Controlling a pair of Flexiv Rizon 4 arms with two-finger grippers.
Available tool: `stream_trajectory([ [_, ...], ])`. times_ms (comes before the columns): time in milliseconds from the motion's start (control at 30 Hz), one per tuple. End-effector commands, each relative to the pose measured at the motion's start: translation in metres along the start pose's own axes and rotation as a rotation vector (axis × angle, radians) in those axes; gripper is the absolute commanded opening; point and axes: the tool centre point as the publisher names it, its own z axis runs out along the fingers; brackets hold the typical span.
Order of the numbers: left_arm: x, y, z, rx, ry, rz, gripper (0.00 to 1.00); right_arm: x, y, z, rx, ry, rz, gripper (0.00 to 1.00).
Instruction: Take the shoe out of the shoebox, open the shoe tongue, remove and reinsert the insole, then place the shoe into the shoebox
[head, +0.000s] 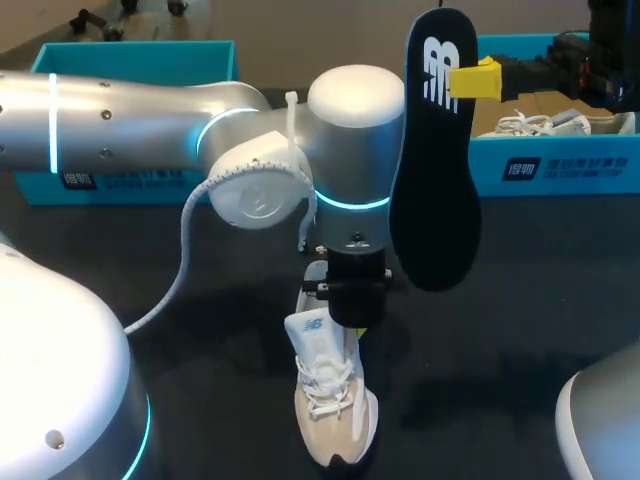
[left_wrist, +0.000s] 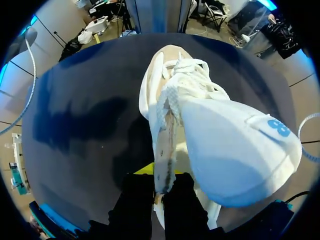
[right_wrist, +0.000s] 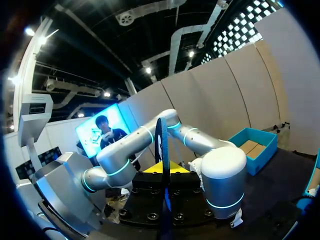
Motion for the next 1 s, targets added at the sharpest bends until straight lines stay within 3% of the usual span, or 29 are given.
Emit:
stream_trajectory([
  [33,-0.008,0.004,0.005,0.004,-0.009,-0.003,0.22,-0.003,0.003,0.003,0.007,0.002,0.002,0.00],
  [133,-0.012,0.005,0.008,0.005,-0.014,-0.006,0.35,-0.003,0.003,0.003,0.007,0.002,0.002,0.00],
  [433,-0.022,0.006,-0.001,0.008,-0.069,-0.019,0.49,-0.003,0.003,0.003,0.007,0.002,0.002,0.00],
  [467,-0.023,0.007,-0.005,0.007,-0.085,-0.029,0.75,-0.003,0.003,0.003,0.007,0.002,0.002,0.00],
  [500,-0.024,0.009,-0.009,0.011,-0.096,-0.034,0.95,-0.003,0.003,0.003,0.007,0.002,0.002,0.00],
  [533,-0.024,0.010,-0.011,0.015,-0.107,-0.033,1.00,-0.003,0.003,0.003,0.007,0.002,0.002,0.00],
  [767,-0.016,0.019,-0.048,-0.005,-0.255,-0.062,1.00,-0.003,0.003,0.003,0.007,0.002,0.002,0.00],
  [1000,0.004,0.026,-0.091,0.020,-0.491,-0.052,1.00,-0.003,0.003,0.003,0.007,0.002,0.002,0.00],
])
